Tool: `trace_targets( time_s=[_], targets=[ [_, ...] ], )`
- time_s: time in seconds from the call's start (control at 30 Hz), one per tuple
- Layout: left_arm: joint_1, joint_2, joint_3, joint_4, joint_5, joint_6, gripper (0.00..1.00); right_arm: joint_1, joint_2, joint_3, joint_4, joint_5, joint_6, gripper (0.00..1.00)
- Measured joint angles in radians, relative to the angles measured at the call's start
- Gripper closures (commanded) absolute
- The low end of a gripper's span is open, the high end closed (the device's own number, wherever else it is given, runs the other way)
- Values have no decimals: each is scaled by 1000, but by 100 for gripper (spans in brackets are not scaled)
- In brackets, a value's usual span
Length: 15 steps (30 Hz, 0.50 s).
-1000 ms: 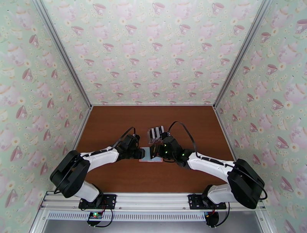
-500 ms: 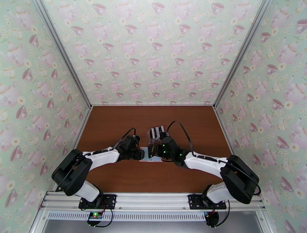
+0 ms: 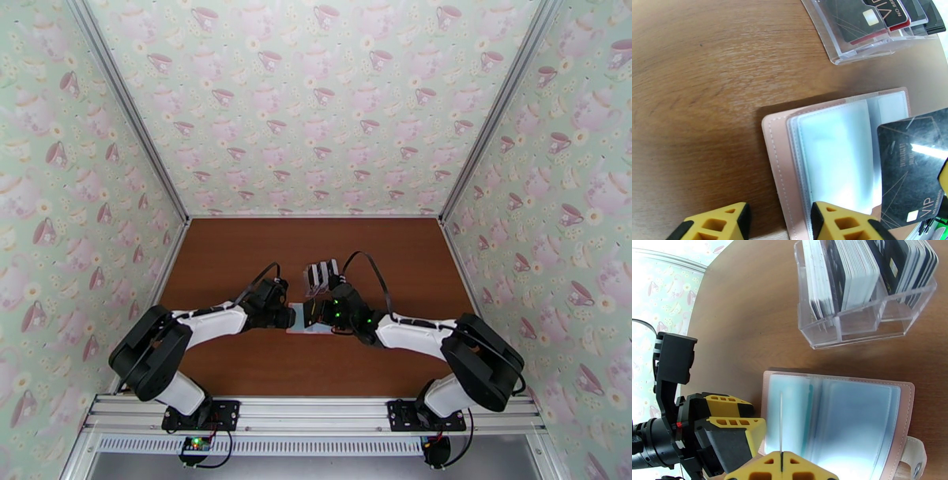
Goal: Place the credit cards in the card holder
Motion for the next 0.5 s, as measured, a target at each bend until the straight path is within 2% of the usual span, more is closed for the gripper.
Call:
trace_targets(
  time_s=[0.1, 0.3, 0.5],
  targets=[
    [0, 2, 3, -3, 0, 4, 55, -6, 12, -4, 27, -13, 6, 100],
    [0, 6, 4, -4, -14, 8, 64, -20, 33, -22, 60, -21, 11, 100],
    [0, 10, 5, -3, -19, 8, 67, -55, 33, -74, 100, -35, 16, 100]
  ],
)
